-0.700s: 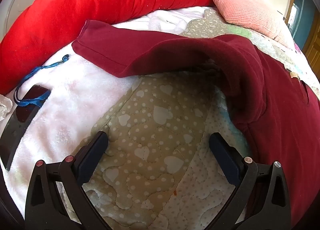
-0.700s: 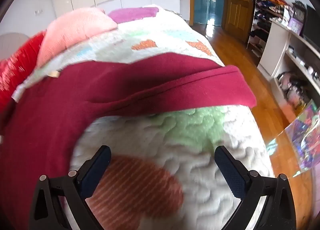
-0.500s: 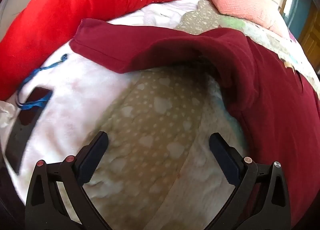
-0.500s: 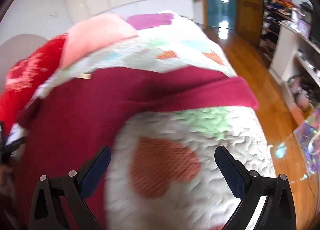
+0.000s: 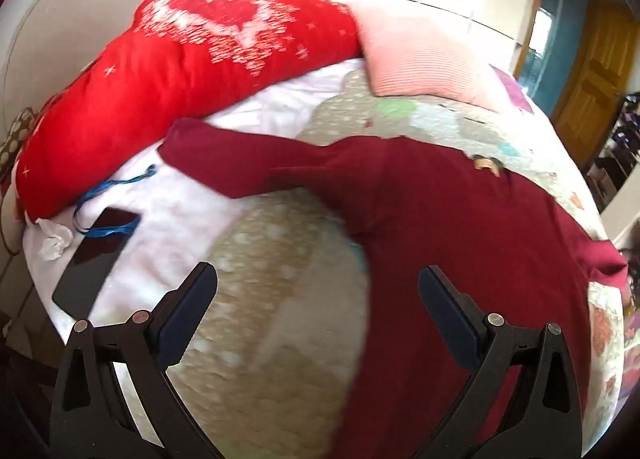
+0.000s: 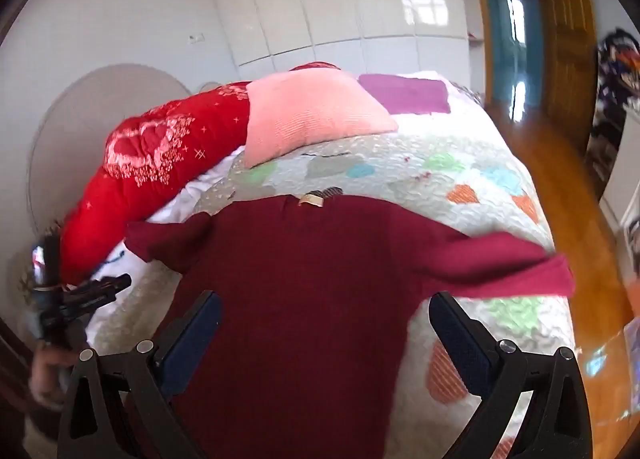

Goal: Fold small clothes

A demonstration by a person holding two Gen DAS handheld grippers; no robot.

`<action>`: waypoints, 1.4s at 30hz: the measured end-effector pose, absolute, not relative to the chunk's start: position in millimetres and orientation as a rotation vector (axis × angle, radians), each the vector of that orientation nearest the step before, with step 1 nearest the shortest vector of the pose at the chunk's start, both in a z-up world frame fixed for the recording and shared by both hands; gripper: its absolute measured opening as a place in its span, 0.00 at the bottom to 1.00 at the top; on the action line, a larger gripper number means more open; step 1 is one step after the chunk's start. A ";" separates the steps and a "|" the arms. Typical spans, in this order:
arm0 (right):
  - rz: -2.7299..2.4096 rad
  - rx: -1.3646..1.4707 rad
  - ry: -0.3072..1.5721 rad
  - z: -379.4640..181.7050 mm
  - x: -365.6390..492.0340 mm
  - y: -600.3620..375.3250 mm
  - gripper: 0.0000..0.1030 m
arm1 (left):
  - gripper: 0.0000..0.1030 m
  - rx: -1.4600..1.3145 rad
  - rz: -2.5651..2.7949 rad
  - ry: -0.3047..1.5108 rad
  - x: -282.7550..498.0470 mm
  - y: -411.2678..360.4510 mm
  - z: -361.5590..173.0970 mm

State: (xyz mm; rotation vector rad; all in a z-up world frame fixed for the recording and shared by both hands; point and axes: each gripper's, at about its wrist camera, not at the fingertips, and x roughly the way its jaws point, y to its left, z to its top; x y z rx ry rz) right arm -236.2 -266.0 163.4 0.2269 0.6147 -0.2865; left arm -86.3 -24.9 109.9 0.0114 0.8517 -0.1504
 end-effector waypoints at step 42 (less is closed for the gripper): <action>-0.385 0.199 0.662 99.2 -163.0 -249.3 1.00 | 0.99 0.076 -0.263 0.832 -81.0 -102.6 102.0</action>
